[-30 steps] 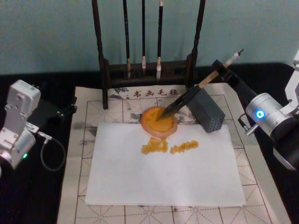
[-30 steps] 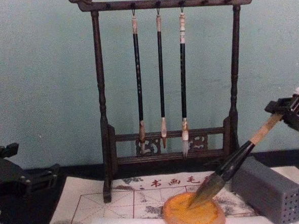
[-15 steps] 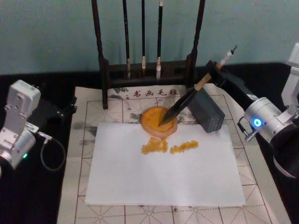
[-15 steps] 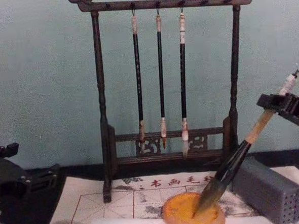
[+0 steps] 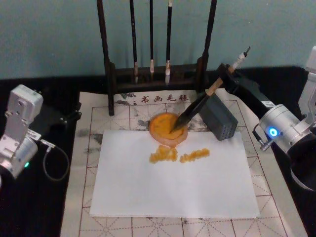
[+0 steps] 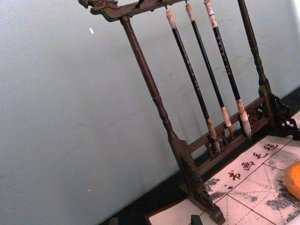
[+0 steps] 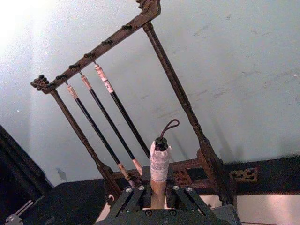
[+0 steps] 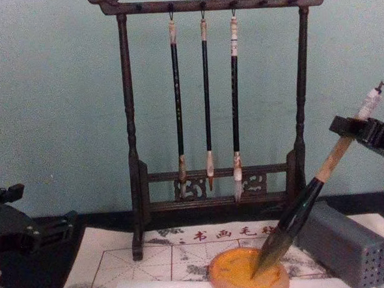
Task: Pick up the brush from the inkstone, write on the paper, then place the brush back to its original position.
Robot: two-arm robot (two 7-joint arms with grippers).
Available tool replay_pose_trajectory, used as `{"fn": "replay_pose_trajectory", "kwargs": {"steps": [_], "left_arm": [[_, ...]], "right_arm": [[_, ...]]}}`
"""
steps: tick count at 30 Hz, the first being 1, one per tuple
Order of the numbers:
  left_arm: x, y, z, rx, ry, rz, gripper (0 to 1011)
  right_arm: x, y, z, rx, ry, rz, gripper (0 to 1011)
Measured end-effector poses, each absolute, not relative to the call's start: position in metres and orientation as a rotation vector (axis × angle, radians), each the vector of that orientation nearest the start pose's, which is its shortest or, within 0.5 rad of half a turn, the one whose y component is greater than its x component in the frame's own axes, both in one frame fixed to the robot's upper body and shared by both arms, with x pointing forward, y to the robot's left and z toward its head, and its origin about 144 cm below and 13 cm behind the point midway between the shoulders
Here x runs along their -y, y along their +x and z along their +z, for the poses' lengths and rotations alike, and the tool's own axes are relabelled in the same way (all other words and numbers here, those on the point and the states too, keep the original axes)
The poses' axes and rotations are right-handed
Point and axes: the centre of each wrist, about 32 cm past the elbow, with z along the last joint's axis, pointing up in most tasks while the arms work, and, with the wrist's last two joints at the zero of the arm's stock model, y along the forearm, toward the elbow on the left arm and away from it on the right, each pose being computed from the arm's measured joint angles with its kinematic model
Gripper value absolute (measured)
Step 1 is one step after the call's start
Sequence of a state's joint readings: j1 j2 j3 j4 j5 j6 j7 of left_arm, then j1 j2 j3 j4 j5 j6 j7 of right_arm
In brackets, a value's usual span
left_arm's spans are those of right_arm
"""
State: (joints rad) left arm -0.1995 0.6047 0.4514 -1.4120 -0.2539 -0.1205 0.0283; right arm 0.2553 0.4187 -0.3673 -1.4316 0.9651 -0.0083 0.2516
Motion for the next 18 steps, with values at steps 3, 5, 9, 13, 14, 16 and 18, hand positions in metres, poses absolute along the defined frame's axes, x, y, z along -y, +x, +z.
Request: {"fn": "replay_pose_trajectory", "kwargs": {"steps": [3, 5, 9, 13, 14, 16, 18], "left_arm": [[-0.3097, 0.4886, 1.1398, 0.285, 0.304, 1.248, 1001], [-0.3097, 0.4886, 1.1398, 0.285, 0.304, 1.248, 1001], [-0.3097, 0.4886, 1.1398, 0.285, 0.304, 1.248, 1001], [-0.3097, 0.4886, 1.1398, 0.285, 0.304, 1.248, 1001], [-0.3097, 0.4886, 1.1398, 0.285, 0.304, 1.248, 1001], [-0.3097, 0.4886, 1.1398, 0.285, 0.304, 1.248, 1001], [-0.3097, 0.4886, 1.1398, 0.285, 0.305, 1.248, 1001]], "right_arm": [[0.2613, 0.5135, 1.1672, -0.382, 0.343, -1.038, 187], [0.2616, 0.5127, 1.1665, -0.384, 0.343, -1.041, 187], [0.2616, 0.5112, 1.1654, -0.391, 0.342, -1.044, 187], [0.2617, 0.5090, 1.1643, -0.397, 0.340, -1.048, 187], [0.2619, 0.5086, 1.1641, -0.398, 0.340, -1.050, 187], [0.2624, 0.5073, 1.1636, -0.399, 0.338, -1.054, 187], [0.2630, 0.5066, 1.1634, -0.399, 0.337, -1.058, 187]]}}
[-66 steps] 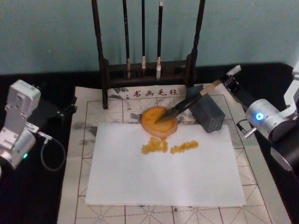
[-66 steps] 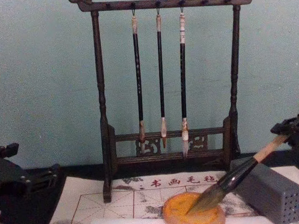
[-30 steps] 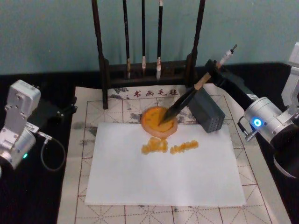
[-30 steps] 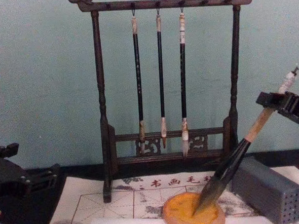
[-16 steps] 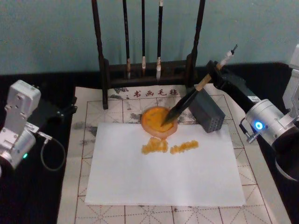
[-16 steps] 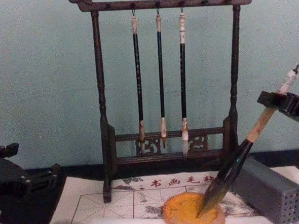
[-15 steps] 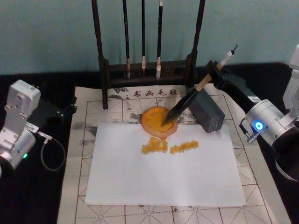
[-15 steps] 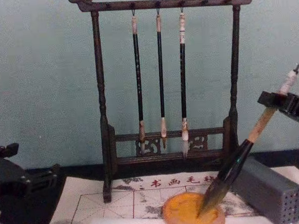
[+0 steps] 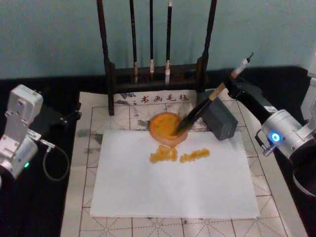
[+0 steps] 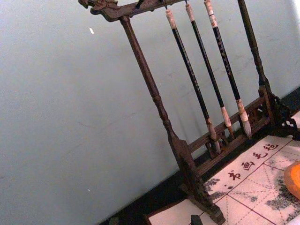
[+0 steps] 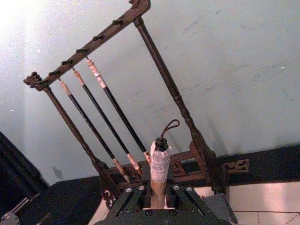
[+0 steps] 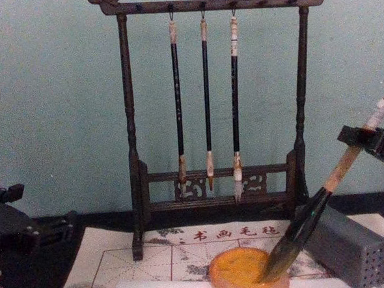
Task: Pick up the brush from the inkstone, write on the paper, then place the brush back to its original position.
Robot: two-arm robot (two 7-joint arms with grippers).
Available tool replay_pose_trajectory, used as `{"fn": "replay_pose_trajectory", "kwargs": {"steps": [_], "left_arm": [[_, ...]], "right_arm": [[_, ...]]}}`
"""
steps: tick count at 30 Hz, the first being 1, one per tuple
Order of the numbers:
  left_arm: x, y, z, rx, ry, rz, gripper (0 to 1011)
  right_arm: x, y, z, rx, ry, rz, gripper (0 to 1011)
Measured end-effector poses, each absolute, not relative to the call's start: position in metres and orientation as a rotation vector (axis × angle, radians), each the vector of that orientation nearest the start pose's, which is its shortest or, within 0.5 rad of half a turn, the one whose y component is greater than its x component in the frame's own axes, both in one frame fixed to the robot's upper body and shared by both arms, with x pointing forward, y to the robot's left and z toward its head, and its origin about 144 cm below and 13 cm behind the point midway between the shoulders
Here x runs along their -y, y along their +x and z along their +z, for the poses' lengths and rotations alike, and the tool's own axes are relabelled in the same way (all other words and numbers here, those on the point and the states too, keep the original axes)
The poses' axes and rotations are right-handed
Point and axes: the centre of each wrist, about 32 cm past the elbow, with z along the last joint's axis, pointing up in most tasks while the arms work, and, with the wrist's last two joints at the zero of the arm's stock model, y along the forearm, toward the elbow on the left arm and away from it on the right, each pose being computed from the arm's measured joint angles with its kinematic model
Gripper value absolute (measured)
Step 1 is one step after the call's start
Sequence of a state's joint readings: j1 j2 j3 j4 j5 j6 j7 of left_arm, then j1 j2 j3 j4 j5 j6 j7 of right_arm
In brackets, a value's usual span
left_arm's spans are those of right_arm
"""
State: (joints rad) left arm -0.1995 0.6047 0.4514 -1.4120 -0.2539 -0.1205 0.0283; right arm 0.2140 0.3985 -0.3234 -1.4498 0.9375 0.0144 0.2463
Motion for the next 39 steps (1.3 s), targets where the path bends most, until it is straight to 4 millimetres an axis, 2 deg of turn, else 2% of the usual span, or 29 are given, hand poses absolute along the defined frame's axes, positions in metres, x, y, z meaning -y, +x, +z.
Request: {"fn": "replay_pose_trajectory", "kwargs": {"steps": [39], "left_arm": [[-0.310, 0.489, 1.140, 0.285, 0.305, 1.248, 1001]], "right_arm": [[0.278, 0.500, 1.174, -0.341, 0.341, -1.114, 187]]}}
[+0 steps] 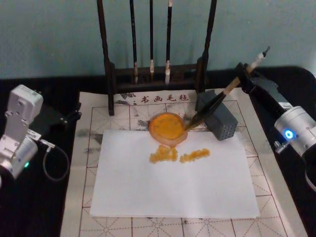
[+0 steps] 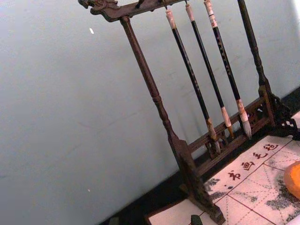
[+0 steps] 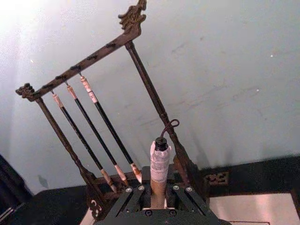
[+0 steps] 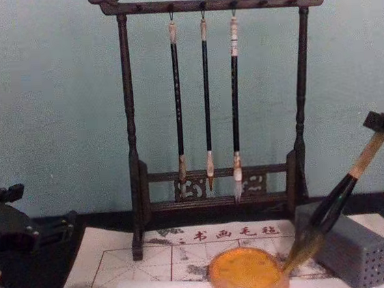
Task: Pick up the brush from the inkstone, write on the paper, then place the brush back to its original position.
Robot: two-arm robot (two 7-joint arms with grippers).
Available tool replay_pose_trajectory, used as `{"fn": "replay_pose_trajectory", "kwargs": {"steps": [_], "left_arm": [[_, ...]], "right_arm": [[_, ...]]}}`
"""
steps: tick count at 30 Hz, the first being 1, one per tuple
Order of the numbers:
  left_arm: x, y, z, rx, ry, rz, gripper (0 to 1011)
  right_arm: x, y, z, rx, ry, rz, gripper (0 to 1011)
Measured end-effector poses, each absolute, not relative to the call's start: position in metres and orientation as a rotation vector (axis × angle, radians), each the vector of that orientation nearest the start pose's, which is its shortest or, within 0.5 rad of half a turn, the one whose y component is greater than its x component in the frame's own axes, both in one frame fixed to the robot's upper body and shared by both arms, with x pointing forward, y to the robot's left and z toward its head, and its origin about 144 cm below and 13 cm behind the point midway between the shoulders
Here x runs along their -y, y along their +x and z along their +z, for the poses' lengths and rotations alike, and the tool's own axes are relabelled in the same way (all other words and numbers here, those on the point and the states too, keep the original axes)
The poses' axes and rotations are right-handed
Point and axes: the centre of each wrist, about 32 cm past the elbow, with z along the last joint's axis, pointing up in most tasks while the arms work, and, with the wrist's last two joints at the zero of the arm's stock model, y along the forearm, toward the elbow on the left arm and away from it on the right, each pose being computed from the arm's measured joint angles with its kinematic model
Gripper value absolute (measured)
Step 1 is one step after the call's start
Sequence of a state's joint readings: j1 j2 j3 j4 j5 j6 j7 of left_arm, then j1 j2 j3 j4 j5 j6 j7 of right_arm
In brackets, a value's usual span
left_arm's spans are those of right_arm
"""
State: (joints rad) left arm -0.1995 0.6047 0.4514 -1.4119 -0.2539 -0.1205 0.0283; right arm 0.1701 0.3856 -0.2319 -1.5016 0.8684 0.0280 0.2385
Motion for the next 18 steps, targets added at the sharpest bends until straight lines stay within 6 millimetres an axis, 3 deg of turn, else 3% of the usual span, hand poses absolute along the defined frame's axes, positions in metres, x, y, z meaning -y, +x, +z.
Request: {"fn": "replay_pose_trajectory", "kwargs": {"steps": [18], "left_arm": [[-0.310, 0.489, 1.140, 0.285, 0.304, 1.248, 1001]], "right_arm": [[0.277, 0.491, 1.188, -0.278, 0.374, -1.020, 187]]}}
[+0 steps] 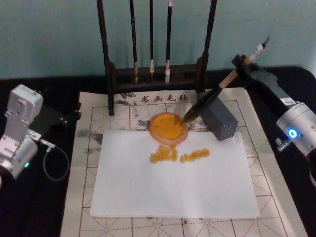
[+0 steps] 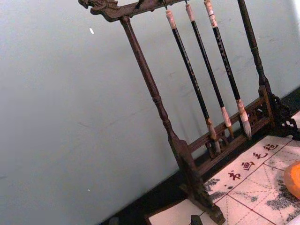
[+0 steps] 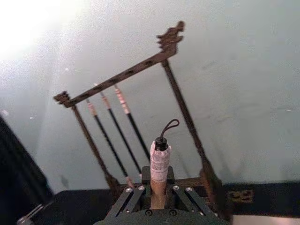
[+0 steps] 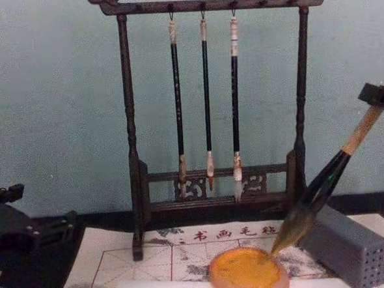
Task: Pick up the brush from the inkstone, write on the paper, then place the brush back to its original position.
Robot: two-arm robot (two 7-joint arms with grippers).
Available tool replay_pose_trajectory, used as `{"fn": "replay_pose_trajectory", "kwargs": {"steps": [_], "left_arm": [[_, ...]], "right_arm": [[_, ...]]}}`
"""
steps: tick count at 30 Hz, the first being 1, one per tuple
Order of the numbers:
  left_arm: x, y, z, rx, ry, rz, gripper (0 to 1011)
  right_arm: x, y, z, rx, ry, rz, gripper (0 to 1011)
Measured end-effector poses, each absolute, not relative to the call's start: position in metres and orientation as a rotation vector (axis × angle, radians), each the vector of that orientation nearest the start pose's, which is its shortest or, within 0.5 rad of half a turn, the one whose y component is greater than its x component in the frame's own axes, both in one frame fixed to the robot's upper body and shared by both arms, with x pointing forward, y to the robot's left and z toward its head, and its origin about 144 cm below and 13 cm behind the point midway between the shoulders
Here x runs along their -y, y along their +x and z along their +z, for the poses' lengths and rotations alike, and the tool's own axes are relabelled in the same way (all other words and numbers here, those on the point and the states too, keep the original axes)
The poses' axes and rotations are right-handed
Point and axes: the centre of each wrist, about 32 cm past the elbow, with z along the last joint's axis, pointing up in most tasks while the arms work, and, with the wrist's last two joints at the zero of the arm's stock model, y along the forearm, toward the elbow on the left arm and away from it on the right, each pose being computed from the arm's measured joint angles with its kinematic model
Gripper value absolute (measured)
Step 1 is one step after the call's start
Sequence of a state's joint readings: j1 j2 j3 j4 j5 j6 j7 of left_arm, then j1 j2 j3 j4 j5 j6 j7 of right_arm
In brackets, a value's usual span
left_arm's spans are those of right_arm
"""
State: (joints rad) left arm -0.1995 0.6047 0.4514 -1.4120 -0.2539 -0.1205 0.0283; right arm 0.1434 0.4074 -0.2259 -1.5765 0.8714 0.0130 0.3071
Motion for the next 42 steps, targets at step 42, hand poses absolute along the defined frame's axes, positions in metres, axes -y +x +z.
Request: {"fn": "replay_pose_trajectory", "kwargs": {"steps": [42], "left_arm": [[-0.310, 0.489, 1.140, 0.285, 0.305, 1.248, 1001]], "right_arm": [[0.279, 0.453, 1.174, -0.186, 0.218, -0.730, 187]]}}
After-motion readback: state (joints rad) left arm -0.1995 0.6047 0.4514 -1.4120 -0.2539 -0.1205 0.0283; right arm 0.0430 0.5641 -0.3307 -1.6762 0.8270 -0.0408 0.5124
